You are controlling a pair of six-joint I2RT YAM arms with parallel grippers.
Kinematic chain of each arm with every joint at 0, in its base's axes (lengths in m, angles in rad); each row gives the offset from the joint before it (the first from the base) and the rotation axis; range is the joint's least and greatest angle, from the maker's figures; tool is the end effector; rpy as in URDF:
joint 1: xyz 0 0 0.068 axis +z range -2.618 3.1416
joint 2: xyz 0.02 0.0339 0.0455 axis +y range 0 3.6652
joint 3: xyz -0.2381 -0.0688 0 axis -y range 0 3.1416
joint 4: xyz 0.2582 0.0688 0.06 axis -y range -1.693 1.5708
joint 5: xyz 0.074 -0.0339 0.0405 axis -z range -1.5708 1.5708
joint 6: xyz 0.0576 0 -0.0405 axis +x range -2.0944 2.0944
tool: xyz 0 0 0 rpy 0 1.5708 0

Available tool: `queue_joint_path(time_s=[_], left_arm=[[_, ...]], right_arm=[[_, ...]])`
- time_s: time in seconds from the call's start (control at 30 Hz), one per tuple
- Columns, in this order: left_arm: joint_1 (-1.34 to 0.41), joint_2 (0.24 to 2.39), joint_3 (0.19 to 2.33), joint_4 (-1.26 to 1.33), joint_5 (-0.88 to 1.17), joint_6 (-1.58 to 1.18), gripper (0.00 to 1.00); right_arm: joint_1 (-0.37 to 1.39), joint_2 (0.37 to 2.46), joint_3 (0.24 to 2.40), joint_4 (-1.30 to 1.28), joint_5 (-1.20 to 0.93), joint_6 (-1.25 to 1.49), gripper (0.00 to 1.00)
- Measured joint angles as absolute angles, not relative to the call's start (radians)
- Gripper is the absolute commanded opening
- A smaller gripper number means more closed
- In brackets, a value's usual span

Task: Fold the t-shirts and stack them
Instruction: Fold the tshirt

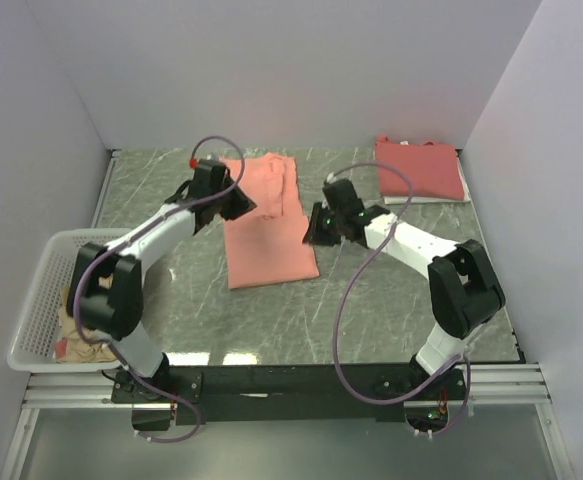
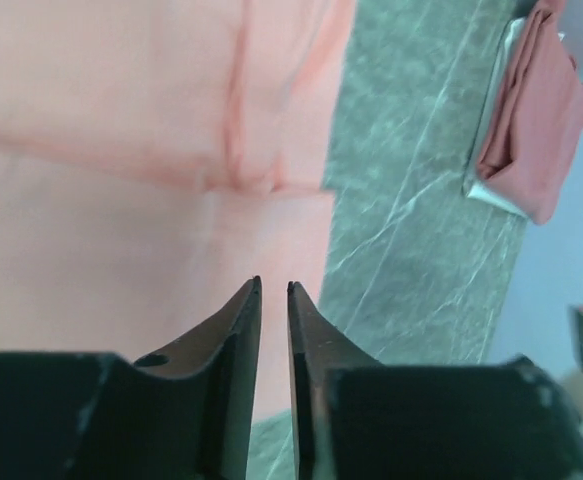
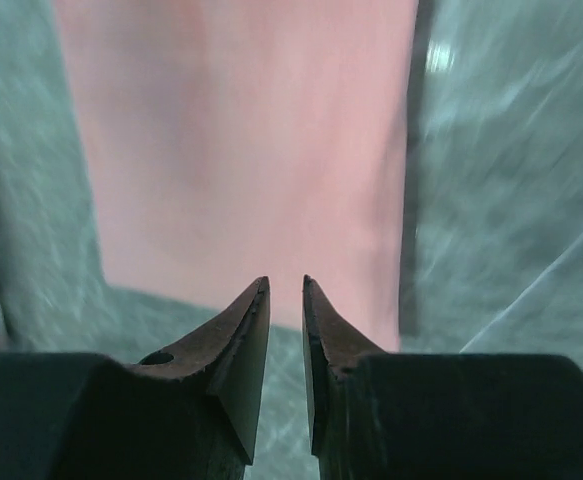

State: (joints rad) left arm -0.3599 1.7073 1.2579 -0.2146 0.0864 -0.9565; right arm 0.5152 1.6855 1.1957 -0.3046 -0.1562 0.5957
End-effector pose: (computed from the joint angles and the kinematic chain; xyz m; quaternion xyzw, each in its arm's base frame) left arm 0.3862 -0.1506 0.2103 -0.2459 0.8640 -0.2984 0.3224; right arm 0.3393 0.2024 0.1881 0.0076 0.9232 0.2604 0.2826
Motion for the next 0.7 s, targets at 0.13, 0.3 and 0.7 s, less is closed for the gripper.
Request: queue_joint_path(time_s=[0.13, 0.3, 0.7], left_arm=[[-0.36, 1.548, 1.002, -0.194, 0.065, -0.976, 0.18], [-0.361, 1.452, 0.755, -0.198, 0.056, -0.989, 0.14], [-0.361, 1.324, 0.573, -0.171, 0.053, -0.993, 0.16]], right_arm=[[0.562, 1.686, 1.062, -0.28, -0.192, 0.614, 0.27], [0.57, 1.686, 0.973, -0.239, -0.204, 0.625, 0.27], [0.57, 1.682, 0.889, -0.191, -0.182, 0.642, 0.27]])
